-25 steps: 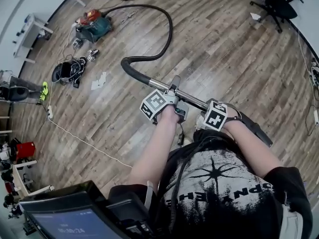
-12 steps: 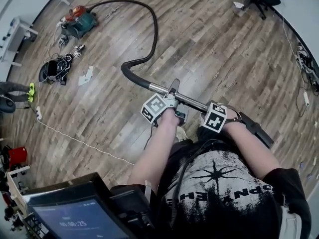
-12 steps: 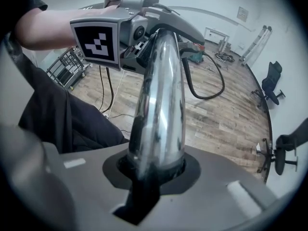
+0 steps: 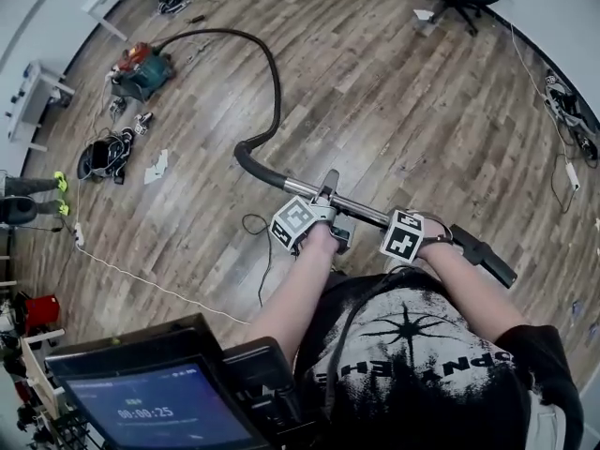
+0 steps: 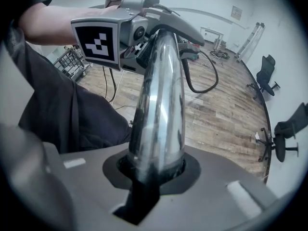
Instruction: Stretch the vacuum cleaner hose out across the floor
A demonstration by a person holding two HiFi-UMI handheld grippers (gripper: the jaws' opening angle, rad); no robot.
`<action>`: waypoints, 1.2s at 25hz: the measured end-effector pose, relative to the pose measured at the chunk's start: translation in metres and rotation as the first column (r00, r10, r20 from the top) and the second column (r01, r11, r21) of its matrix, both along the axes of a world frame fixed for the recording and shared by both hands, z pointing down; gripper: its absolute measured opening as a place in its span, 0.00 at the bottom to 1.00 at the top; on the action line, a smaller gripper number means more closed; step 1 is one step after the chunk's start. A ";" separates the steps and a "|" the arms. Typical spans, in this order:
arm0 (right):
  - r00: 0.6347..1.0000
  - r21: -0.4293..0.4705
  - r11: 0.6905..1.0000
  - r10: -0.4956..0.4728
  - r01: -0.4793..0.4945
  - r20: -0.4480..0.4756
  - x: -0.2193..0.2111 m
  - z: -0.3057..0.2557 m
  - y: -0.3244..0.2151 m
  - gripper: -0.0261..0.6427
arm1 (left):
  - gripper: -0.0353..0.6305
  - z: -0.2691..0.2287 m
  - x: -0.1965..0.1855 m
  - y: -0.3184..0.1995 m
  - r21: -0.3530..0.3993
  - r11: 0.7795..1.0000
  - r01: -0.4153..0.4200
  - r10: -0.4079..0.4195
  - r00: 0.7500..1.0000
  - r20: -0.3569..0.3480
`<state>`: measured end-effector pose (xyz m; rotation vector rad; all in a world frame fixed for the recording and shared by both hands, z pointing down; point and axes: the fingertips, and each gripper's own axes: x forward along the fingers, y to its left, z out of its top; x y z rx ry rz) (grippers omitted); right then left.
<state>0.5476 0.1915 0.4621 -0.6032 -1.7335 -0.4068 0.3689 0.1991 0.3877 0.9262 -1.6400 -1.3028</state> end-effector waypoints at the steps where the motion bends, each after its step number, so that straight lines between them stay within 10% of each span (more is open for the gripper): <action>1: 1.000 0.000 1.000 -0.003 0.003 0.000 0.016 0.001 -0.011 0.16 | 0.14 0.002 0.016 -0.010 -0.001 1.000 0.003 -0.003 1.000 0.000; 12: 0.999 -0.077 0.997 0.018 -0.022 -0.045 0.149 0.025 -0.068 0.17 | 0.14 0.034 0.146 -0.077 -0.085 0.996 -0.028 0.024 0.999 -0.046; 30: 0.951 -0.021 0.954 0.296 -0.299 -0.091 0.218 0.057 -0.013 0.15 | 0.14 0.076 0.217 -0.063 -0.103 0.956 -0.276 0.266 0.958 -0.106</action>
